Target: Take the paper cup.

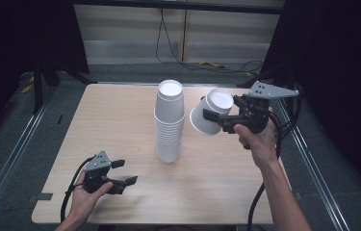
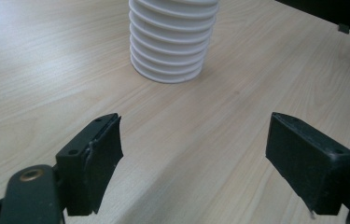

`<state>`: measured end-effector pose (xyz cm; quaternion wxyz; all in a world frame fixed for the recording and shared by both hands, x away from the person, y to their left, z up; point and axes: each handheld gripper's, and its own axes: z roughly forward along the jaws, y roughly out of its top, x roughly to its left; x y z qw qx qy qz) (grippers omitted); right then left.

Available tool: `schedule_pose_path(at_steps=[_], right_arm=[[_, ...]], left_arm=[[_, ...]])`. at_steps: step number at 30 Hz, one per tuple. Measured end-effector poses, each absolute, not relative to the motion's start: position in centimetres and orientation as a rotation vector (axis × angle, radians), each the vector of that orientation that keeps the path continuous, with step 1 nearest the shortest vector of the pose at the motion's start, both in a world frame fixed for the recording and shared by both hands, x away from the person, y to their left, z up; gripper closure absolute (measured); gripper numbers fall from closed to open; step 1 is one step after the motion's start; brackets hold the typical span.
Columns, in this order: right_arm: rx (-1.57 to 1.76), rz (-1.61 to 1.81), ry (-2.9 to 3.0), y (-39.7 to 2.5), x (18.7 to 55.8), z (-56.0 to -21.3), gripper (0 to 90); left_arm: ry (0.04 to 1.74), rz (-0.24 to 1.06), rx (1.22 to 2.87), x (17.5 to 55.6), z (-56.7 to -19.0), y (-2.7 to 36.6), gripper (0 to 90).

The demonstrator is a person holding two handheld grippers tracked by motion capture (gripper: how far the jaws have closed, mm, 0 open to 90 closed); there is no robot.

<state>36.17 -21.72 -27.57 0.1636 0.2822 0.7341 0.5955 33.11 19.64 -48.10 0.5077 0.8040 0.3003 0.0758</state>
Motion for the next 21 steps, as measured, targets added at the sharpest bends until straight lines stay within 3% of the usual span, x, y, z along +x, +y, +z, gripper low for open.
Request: schedule_pose_path(at_steps=[21], right_arm=[[0.809, 1.722, 2.185, -19.4, 35.9, -33.6, 21.2]], left_arm=[[0.617, 0.159, 1.935, 33.6, -46.6, 17.1, 16.1]])
